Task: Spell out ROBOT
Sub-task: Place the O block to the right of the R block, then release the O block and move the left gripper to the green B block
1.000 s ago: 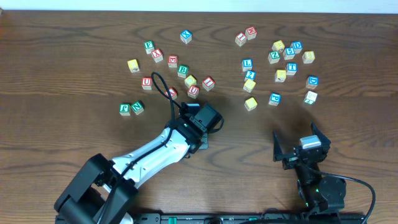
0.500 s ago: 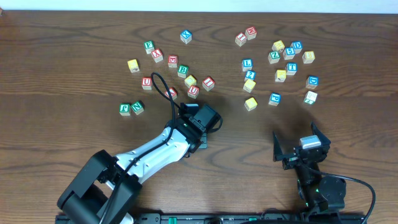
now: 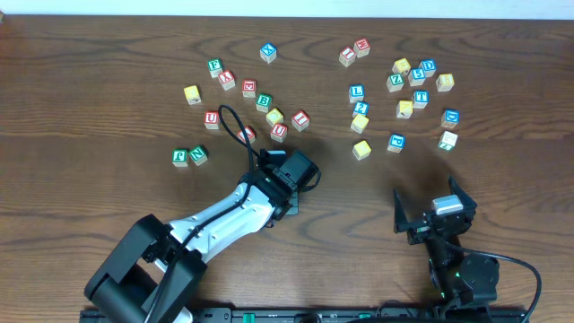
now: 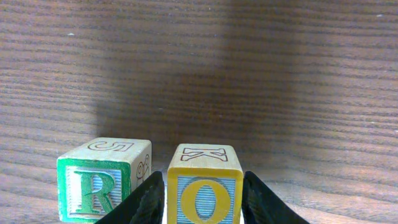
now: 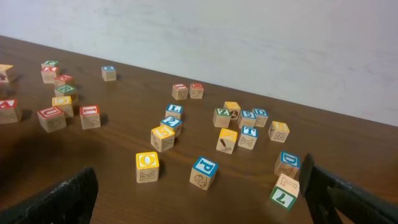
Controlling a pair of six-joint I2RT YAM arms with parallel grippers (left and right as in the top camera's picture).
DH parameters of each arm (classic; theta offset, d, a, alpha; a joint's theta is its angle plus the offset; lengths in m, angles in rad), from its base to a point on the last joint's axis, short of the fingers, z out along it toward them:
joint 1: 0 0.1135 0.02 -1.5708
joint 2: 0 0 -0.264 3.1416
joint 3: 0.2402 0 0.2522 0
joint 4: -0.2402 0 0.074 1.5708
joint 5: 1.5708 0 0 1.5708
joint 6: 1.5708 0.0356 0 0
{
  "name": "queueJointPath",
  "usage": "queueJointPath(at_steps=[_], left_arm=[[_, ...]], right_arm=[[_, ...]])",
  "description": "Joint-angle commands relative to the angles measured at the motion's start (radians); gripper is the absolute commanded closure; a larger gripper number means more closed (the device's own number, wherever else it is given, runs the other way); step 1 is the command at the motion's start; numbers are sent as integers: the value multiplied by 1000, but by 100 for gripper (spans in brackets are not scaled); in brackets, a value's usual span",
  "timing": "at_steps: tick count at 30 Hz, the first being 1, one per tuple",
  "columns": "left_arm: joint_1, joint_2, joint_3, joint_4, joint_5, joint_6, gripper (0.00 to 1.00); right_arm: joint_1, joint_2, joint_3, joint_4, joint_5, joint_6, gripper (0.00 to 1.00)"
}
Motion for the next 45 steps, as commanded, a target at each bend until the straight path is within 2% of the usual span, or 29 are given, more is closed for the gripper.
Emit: queueJointPath(at_steps=[1, 15, 25, 29, 32, 36, 38, 39, 42, 45], left_arm=[[5, 11, -11, -2, -13, -2, 61], [5, -38, -11, -25, -2, 13, 61], [5, -184, -4, -34, 14, 60, 61], [5, -340, 86, -76, 12, 153, 51], [22, -372, 187, -124, -41, 195, 46], [148, -304, 343, -238, -39, 250, 44], [226, -204, 486, -340, 21, 399, 32], [251, -145, 564, -394, 21, 444, 30], [321, 64, 806, -476, 22, 493, 30], [351, 197, 954, -507, 75, 534, 30]], right_arm=[[3, -5, -1, -4, 4, 11, 1], [3, -5, -1, -4, 4, 11, 1], [3, -5, -1, -4, 4, 11, 1], [3, -5, -1, -4, 4, 11, 1], [3, -5, -1, -4, 4, 11, 1], [3, -5, -1, -4, 4, 11, 1], [3, -5, -1, -4, 4, 11, 1], [3, -5, -1, -4, 4, 11, 1], [3, -5, -1, -4, 4, 11, 1], [3, -5, -1, -4, 4, 11, 1]])
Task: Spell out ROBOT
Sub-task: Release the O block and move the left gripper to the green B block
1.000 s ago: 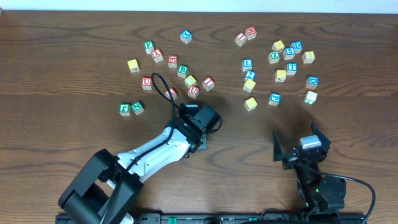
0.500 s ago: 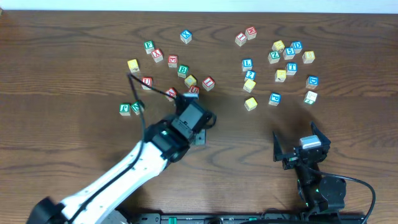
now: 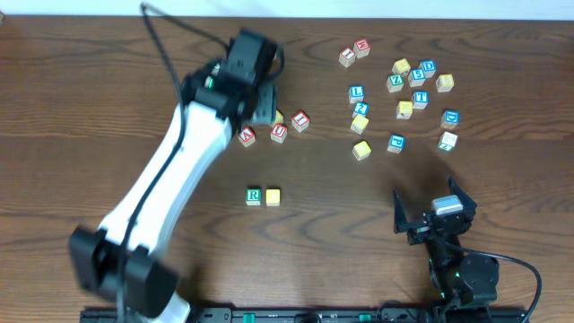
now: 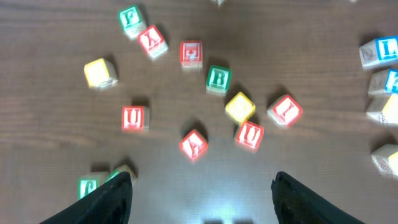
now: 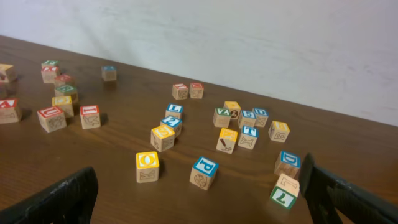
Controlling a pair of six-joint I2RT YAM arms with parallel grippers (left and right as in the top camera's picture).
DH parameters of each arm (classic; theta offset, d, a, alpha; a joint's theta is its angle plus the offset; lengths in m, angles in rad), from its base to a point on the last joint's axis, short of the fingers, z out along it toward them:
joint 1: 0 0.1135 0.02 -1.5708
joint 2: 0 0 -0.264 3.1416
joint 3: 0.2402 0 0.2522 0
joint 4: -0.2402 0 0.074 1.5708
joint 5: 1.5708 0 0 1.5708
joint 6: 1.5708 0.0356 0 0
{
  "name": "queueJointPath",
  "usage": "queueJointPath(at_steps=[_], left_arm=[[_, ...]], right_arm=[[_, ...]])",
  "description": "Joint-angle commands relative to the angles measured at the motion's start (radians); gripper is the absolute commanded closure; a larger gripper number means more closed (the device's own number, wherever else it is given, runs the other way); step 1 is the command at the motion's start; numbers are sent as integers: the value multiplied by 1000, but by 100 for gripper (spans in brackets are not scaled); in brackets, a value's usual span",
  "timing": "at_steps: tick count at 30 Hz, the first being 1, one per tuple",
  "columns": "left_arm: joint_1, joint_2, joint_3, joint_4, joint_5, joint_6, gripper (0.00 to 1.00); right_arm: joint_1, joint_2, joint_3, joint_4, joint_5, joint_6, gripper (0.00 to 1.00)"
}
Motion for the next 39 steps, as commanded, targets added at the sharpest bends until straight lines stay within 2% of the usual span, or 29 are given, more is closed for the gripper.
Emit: queueJointPath(at_steps=[1, 10, 19, 39], left_arm=[[38, 162, 178, -37, 77, 106, 30], [52, 386, 201, -6, 77, 150, 30], [56, 398, 201, 105, 76, 151, 34], [64, 513, 201, 172, 81, 150, 37]], right_arm=[[3, -5, -1, -4, 4, 11, 1], [3, -5, -1, -4, 4, 11, 1], [3, -5, -1, -4, 4, 11, 1], [3, -5, -1, -4, 4, 11, 1]])
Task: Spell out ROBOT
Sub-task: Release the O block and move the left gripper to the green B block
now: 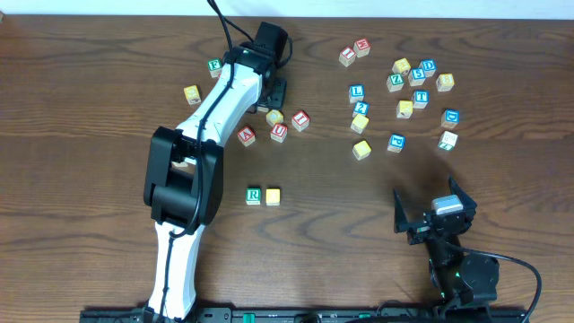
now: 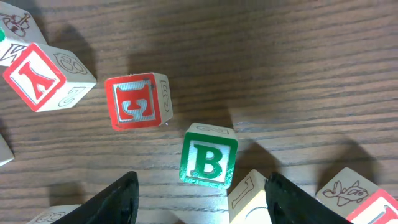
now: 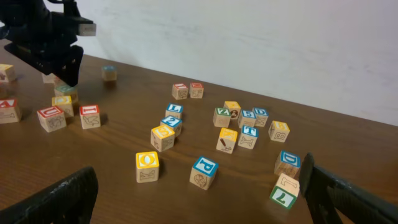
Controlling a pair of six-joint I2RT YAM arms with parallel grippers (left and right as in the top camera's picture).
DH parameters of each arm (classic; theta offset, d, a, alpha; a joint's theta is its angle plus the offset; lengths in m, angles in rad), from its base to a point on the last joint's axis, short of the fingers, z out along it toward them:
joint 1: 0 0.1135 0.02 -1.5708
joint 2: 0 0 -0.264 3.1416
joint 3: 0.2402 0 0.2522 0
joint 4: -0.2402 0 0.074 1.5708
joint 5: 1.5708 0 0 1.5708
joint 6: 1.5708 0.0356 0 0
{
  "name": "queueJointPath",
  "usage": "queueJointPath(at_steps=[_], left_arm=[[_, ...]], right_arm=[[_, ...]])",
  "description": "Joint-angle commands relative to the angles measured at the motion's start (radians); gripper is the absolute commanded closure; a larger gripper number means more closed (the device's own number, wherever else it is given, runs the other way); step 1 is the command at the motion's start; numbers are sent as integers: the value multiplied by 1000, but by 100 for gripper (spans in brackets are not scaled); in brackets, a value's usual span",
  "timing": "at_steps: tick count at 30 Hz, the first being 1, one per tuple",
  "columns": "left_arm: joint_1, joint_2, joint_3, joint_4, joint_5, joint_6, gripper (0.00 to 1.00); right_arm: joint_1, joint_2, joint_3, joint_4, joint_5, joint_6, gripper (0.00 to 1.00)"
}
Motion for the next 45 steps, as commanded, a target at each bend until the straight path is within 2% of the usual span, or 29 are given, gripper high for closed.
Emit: queueJointPath(at_steps=[1, 16, 19, 45], left_arm=[[5, 24, 19, 2, 5, 10, 37], [-3, 56, 19, 78, 5, 8, 40], [-3, 56, 18, 79, 5, 8, 46], [-2, 60, 10, 45, 31, 1, 47]], right_arm=[[3, -6, -1, -4, 4, 11, 1], [3, -6, -1, -4, 4, 11, 1], [3, -6, -1, -4, 4, 11, 1], [3, -6, -1, -4, 4, 11, 1]])
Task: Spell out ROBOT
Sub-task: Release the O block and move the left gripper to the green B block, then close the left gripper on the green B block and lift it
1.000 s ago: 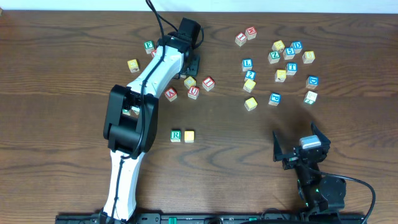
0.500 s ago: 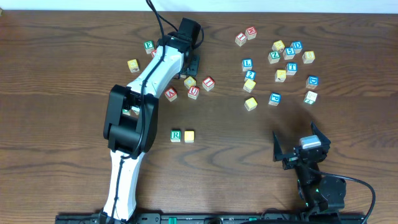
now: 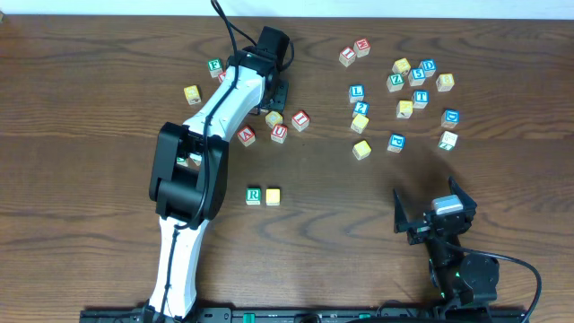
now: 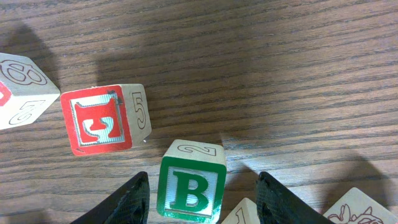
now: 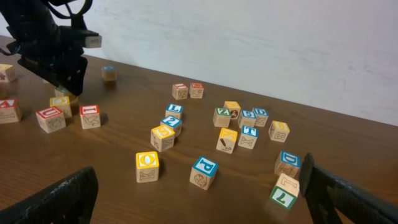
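Observation:
A green R block (image 3: 254, 196) and a yellow O block (image 3: 273, 196) stand side by side at the table's front middle. My left gripper (image 3: 269, 94) hangs over the left cluster of blocks. In the left wrist view it (image 4: 202, 202) is open, with the green B block (image 4: 191, 188) on the table between its fingers (image 4: 127, 202), nearer the left one and with gaps on both sides. My right gripper (image 3: 435, 215) rests open at the front right, and its own view (image 5: 199, 193) shows nothing between the fingers. A second yellow O block (image 5: 147, 166) and a blue T block (image 5: 248, 132) lie ahead of it.
A red E block (image 4: 99, 118) lies just left of the B, and a pale block corner (image 4: 242, 211) touches in at its right. Red A, U and I blocks (image 3: 279, 132) sit just in front of the left gripper. Several more blocks (image 3: 413, 85) are scattered at the back right.
The left gripper has come closer to the table, so the green B block now sits between its open fingers instead of just ahead of them. The right arm has not moved.
First the left gripper's fingers stood either side of the yellow O block beside the green R at the front middle. Then R and O stood alone and the gripper was open, high over the left cluster. Then it was low over the green B, which it now straddles.

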Controlling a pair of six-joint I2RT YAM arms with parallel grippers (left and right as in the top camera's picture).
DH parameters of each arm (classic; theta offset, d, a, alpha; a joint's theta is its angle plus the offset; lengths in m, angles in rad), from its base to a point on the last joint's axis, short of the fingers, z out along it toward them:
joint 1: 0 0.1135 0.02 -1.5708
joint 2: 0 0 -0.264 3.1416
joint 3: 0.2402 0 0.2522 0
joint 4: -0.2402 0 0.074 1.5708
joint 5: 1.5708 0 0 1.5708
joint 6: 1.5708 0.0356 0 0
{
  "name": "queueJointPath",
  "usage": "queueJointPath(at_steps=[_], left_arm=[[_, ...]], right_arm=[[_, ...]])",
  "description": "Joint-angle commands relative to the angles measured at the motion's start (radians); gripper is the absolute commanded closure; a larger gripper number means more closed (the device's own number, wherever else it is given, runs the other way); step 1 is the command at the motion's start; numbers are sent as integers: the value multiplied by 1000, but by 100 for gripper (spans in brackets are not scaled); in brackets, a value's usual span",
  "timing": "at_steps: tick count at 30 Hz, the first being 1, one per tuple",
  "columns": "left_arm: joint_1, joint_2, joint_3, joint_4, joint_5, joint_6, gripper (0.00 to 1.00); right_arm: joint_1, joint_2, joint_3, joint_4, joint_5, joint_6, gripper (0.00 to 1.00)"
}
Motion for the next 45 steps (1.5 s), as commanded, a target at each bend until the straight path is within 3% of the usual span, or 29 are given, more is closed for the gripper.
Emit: queueJointPath(at_steps=[1, 24, 26, 34, 37, 45], left_arm=[[-1, 10, 8, -2, 2, -6, 47], [-1, 31, -8, 5, 2, -6, 48], [-1, 31, -8, 5, 2, -6, 55], [-1, 31, -8, 5, 2, -6, 58], [-1, 32, -8, 5, 2, -6, 50], [-1, 47, -8, 6, 2, -6, 50]], right_arm=[[3, -6, -1, -4, 4, 11, 1], [3, -6, -1, -4, 4, 11, 1], [3, -6, -1, -4, 4, 11, 1], [3, -6, -1, -4, 4, 11, 1], [3, -6, -1, -4, 4, 11, 1], [3, -6, -1, -4, 4, 11, 1]])
